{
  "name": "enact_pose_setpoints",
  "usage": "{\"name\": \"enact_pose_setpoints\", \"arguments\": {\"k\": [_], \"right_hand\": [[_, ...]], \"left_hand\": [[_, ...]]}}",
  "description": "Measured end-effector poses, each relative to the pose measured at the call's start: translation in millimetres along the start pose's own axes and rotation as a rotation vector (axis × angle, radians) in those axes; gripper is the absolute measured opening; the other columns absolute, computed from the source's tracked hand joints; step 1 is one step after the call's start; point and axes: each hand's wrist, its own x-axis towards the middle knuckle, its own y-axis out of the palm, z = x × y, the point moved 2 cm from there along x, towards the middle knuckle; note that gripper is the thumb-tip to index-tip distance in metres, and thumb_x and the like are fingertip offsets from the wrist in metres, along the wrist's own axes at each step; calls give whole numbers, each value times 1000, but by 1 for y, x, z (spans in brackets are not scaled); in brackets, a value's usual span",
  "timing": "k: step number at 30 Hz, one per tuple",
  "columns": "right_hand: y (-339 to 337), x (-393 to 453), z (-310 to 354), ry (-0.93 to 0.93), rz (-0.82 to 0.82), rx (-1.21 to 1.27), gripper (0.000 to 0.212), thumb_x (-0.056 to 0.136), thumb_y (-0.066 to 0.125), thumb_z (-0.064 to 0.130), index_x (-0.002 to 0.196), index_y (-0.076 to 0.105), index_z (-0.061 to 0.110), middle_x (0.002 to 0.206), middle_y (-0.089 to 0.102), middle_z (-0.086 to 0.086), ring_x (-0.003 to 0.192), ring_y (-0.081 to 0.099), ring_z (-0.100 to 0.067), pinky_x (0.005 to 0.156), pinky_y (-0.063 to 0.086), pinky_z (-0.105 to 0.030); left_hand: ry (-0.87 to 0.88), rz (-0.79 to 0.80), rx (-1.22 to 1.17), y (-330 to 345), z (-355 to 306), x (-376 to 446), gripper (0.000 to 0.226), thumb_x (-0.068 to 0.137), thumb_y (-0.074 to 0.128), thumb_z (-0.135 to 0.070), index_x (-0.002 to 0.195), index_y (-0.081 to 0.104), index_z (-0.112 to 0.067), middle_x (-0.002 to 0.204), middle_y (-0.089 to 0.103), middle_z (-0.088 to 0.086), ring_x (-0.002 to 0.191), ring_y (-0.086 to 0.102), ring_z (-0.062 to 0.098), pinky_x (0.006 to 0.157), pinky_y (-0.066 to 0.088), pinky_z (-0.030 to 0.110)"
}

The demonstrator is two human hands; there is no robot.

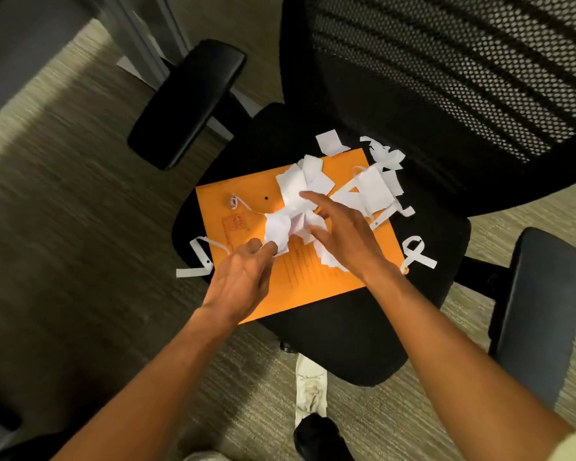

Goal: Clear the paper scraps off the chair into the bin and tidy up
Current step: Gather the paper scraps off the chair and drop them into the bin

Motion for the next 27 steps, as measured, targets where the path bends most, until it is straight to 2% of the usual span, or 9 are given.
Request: {"name": "enact_pose_setpoints", "arguments": {"k": [2,5,9,12,17,20,23,25,27], "right_hand": [[8,-1,10,-83,17,20,44,91,64,19,131,53,32,119,65,0,107,60,-17,84,55,-35],[21,-8,20,-114,11,53,27,88,66,20,115,66,26,107,67,1,88,58,-11,75,52,-28],[43,-25,31,-55,2,35,20,88,67,25,106,69,17,101,66,-3,74,52,-11,65,40,-25],[57,-43,42,8,-25,88,17,88,67,26,101,70,14,96,63,-2,78,56,-14,62,43,-27],[78,-72,83,35,-64,227,11,86,70,23,95,71,15,91,59,4,72,51,2,61,35,-10],[103,-88,113,165,-62,428,8,85,72,24,91,69,20,94,61,6,73,56,-2,63,42,-14],[134,-104,142,396,-12,697,16,83,74,30,94,71,18,95,71,-3,81,69,-25,68,53,-36],[152,-115,162,485,19,802,16,85,73,26,95,71,13,89,74,-7,77,70,-21,61,54,-29],[171,-126,185,533,53,825,14,87,71,21,94,70,10,82,73,-4,68,67,-13,50,49,-19]], "left_hand": [[-29,-4,-16,-2,7,-8,14,97,42,-21,107,51,-16,87,52,5,66,54,30,49,41,39],[-57,-18,-63,-5,16,-21,17,97,42,-21,110,52,-18,92,55,4,71,55,30,53,44,42],[-115,-70,-184,-11,30,-46,13,95,45,-19,107,51,-19,95,57,0,80,56,25,60,47,42],[-174,-112,-236,-15,45,-70,9,95,46,-20,103,51,-19,92,54,-4,78,52,17,62,44,36],[-308,-156,-236,-21,75,-125,6,96,47,-19,100,51,-17,89,52,1,75,53,20,60,46,39],[-439,-204,-282,-20,91,-167,9,97,47,-24,96,50,-16,90,53,4,79,53,23,65,48,38],[-586,-212,-439,-12,109,-211,19,98,41,-37,105,51,-23,92,57,4,82,56,19,67,53,36],[-654,-193,-551,-6,121,-240,29,95,39,-49,110,52,-28,91,61,3,81,62,21,65,57,39],[-717,-213,-648,-1,132,-269,29,94,44,-50,109,55,-28,93,65,1,83,66,23,66,59,43]]}}
